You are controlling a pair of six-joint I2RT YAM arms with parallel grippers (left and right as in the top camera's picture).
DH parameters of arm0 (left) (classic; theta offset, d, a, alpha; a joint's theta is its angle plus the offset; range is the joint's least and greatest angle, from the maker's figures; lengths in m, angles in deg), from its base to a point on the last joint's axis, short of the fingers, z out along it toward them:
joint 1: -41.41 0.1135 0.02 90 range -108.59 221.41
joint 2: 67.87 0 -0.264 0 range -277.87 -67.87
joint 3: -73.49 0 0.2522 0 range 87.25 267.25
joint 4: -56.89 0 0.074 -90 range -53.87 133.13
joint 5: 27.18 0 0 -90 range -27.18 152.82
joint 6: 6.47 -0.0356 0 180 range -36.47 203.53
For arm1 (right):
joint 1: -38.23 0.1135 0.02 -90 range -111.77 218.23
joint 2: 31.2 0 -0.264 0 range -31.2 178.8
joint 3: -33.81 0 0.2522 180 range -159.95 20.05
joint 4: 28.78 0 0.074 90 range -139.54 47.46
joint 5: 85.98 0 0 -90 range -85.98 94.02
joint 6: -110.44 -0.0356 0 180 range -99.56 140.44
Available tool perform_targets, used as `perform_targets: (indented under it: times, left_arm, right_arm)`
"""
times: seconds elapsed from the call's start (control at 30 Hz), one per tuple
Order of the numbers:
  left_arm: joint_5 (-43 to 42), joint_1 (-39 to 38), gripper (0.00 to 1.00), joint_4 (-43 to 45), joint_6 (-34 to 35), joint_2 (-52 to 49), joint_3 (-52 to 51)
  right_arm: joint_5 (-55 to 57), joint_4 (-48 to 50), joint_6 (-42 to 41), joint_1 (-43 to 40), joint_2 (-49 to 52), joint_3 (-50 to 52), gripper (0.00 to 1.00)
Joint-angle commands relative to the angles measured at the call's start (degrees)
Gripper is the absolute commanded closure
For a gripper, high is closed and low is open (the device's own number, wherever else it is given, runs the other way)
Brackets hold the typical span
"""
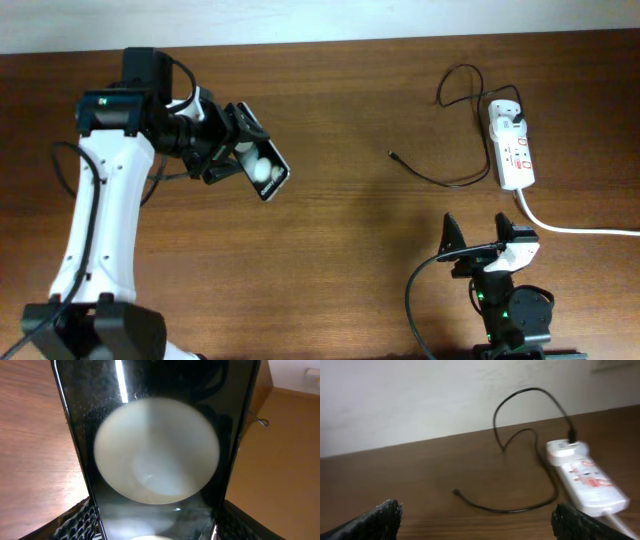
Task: Plug charger to phone and switch on socket
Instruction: 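Lift the phone with the left gripper and tilt it upright, then move the right gripper toward the phone held by the left gripper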
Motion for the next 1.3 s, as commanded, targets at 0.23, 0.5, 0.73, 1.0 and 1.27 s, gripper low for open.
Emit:
perform_targets:
  times: [0.23,0.5,0.73,1.0,1.27]
  left_arm:
    - [-9.99,0.42,0.43,0.33,-0.70,-1.55,-0.24]
    - [-9.94,0.42,0.44,0.33,-0.70,-1.55,-0.24]
    - [-9.94,0.42,0.44,0.33,-0.70,-1.55,-0.24]
    - [-9.92,0.42,0.44,0.35,-0.70,-1.55,-0.24]
    - [-9.92,0.42,0.44,0.35,-0.70,-1.55,-0.24]
  right_arm:
    - [-29.38,1.38,-36.83,-0.37,-0.50,0.31,0.01]
    - [-36.61,1.29,-46.62,-0.37,-0.50,0.31,0.01]
    - [-35.82,2.99,-40.46,-0.37,-0.50,0.31,0.01]
    - [-38.86,2.97,-38.64,-0.35,0.33,-2.56,0.01]
    - [-41.05,2.95,-35.87,-0.24,13.97,-12.07,0.01]
